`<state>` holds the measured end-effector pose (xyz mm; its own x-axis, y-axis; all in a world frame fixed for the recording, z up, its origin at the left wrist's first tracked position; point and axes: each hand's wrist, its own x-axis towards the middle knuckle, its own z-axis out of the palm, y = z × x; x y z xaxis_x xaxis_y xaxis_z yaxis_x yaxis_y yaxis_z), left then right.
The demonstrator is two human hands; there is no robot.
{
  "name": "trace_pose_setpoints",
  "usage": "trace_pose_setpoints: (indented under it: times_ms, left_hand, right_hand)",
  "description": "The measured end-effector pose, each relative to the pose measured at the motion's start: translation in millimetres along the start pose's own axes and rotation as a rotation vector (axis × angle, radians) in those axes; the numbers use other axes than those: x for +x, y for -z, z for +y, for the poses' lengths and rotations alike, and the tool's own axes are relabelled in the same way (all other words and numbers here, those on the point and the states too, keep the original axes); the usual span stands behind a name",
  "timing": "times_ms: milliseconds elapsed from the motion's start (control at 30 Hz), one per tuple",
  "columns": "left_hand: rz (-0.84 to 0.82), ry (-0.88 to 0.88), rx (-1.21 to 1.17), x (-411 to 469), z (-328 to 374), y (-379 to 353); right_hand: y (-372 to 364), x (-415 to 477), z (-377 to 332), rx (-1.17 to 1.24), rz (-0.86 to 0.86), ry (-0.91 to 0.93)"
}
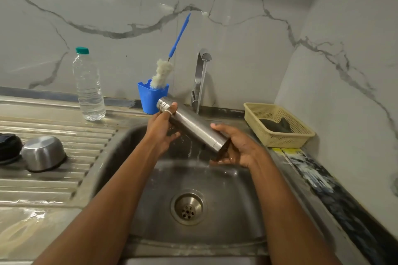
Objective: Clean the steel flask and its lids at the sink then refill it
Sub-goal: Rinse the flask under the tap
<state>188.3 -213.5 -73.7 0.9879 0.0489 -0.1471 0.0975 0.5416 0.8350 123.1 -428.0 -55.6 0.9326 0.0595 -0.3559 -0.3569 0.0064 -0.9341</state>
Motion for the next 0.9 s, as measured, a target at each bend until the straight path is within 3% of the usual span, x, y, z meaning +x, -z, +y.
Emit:
trace_pose_setpoints:
  times_ms: [133,233,500,667,900]
  left_hand:
    - [-0.102,-0.010,0.192,-5,-6,-6]
    - [-0.193,-0.092,0.366,-7,-15,-13]
    - [-0.268,-0.243,0.582,-12,-22,-20]
    - [-0.281,-0.305,0.635,-14,-20,-18]
    - [-0.147,-0.099,0.492,-16,-14,-22]
  right_hand:
    - [-16,6,0,-0.402,-0.168,-0.012]
    - [-33,14,5,-0.573,-0.078,0.029]
    - [-48,22,0,-0.508,0.098,0.365]
    - [-53,38,1,-0.625,0.275,0.404]
    - [-55,61,14,-0.699,0.258,0.375]
